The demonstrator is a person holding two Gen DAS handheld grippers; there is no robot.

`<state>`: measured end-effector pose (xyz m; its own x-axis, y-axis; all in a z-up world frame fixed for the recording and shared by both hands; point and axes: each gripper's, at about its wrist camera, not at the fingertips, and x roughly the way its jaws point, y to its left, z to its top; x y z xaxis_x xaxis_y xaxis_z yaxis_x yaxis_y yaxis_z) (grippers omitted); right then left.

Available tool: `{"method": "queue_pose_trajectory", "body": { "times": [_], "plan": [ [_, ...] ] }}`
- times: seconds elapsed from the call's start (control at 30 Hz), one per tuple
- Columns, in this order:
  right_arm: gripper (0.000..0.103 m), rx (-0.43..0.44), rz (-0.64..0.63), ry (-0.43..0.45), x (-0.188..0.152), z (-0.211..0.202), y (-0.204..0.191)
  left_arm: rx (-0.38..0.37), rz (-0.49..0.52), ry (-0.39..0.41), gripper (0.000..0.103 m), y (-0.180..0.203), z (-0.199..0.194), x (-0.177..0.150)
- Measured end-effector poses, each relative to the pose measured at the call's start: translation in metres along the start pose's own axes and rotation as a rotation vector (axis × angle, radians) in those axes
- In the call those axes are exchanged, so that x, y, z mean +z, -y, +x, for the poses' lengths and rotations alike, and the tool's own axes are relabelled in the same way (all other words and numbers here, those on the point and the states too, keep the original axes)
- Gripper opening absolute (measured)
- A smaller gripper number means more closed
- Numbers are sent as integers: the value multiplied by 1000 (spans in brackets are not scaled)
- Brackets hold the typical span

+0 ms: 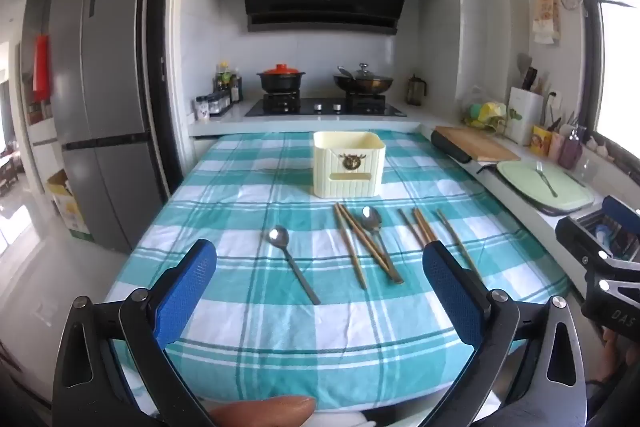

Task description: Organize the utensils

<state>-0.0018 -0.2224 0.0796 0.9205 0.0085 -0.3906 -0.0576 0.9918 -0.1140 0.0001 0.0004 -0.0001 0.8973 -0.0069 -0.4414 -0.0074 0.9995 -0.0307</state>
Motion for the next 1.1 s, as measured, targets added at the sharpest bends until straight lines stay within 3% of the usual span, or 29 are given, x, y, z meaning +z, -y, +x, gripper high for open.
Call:
{"method": "queue_pose_trajectory", "body": {
  "times": [0.33, 0.43, 1.1],
  "plan": [
    [103, -3, 5, 10, 0, -3, 3, 35, 53, 21, 103, 5, 0, -2],
    [103, -4, 1, 10, 0, -2, 3, 1, 36, 14, 103, 0, 2, -2],
    [103, -3, 9, 4, -2, 2, 3, 3, 46, -7, 103, 10, 4, 3]
  ]
}}
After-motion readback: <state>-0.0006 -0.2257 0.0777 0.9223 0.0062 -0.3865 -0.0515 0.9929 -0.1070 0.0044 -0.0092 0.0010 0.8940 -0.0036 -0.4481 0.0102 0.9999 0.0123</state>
